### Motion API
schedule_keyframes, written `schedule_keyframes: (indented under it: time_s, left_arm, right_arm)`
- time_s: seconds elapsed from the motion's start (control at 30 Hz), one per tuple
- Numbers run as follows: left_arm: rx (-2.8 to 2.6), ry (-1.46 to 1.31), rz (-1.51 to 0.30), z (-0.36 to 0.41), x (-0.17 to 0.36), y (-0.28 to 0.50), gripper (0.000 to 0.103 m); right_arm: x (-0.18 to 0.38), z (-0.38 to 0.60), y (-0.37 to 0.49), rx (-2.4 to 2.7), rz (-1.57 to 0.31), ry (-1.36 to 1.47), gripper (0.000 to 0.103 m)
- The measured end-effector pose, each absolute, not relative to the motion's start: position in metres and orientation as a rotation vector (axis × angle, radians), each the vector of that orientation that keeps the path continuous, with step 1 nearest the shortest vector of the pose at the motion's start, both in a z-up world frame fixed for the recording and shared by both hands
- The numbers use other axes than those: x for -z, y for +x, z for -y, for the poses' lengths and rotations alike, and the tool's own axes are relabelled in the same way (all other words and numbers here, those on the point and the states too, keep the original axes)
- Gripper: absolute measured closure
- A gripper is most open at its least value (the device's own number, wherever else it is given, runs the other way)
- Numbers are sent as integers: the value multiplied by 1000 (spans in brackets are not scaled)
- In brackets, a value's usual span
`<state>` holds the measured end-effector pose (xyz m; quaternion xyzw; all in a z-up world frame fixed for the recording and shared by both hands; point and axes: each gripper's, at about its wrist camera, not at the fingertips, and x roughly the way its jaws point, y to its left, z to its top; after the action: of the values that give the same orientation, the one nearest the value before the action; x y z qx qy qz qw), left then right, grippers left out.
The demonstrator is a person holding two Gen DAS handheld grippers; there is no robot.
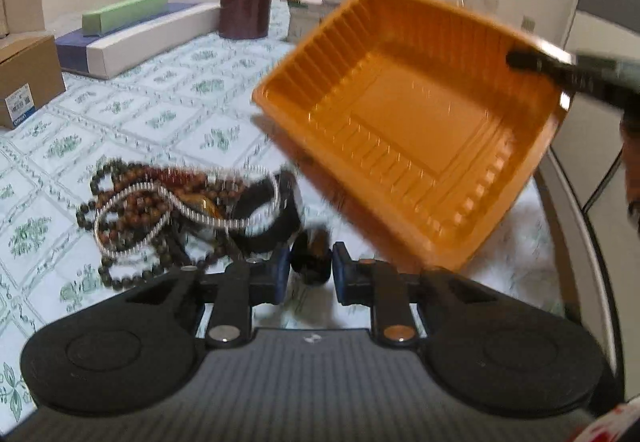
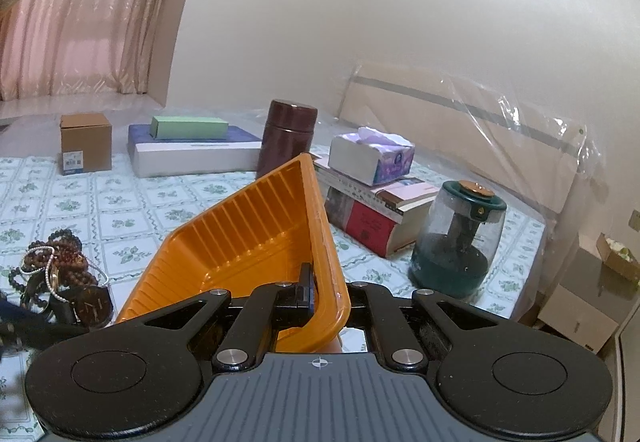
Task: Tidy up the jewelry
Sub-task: 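Grasp the black rectangular case with the left tool while the right tool holds the tray, then drop the black case into the tray with the left tool while the right tool holds it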
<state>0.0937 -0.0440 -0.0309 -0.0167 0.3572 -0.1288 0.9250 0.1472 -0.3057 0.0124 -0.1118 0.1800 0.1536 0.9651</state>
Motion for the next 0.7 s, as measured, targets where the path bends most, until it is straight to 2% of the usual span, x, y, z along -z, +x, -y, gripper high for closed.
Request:
schedule_keyframes:
  time_s: [0.4, 0.6, 0.63, 0.7]
  left_arm:
    - [341, -110, -630, 70, -4, 116, 84]
    - [373, -171, -634, 87, 3, 127, 84]
    - [379, -177, -643, 90, 6, 128, 83]
    - [392, -177, -653, 94, 9, 126, 65]
  right_arm:
    - [-14, 304, 146, -325, -364, -227, 97]
    - [-12, 304, 146, -333, -368, -222, 97]
    - [-12, 304, 145, -335, -369, -221, 97]
    - [-11, 304, 146, -336, -372, -220, 97]
